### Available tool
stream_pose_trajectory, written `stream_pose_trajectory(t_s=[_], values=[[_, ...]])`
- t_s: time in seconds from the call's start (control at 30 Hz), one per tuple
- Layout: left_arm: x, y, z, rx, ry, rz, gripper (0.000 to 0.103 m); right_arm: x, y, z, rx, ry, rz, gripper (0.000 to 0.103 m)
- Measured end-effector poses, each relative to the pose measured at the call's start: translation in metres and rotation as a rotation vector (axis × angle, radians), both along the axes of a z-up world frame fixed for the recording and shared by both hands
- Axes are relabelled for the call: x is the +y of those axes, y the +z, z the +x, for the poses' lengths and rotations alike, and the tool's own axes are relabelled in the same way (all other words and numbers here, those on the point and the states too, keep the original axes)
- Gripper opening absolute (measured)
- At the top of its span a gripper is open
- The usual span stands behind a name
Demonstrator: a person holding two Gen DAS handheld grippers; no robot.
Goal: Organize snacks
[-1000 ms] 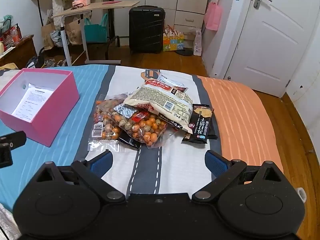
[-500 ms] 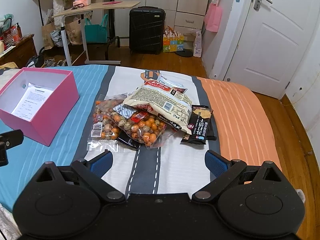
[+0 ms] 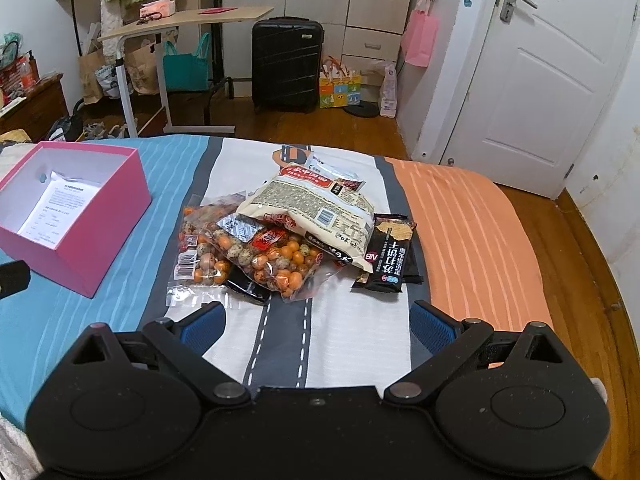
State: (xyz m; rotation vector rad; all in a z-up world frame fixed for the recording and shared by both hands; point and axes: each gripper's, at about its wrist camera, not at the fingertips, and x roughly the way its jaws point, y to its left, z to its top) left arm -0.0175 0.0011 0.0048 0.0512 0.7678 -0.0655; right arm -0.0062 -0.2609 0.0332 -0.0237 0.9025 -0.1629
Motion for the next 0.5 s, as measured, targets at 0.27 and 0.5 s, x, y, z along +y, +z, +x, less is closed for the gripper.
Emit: stream_pose_trajectory(t_s=[0.27, 0.5], values=[[-0.0014, 0.0008, -0.0045, -0.021, -0.014, 0.007, 0.103, 0.0011, 0.0028, -0.0027, -0.009, 0.01, -0.004, 0.1], [-0.0041, -0.0007, -0.0058, -0.021, -0.02, 0.013, 0.103, 0.0023, 0.0024, -0.0036, -0.007, 0.013, -0.003, 0.1]])
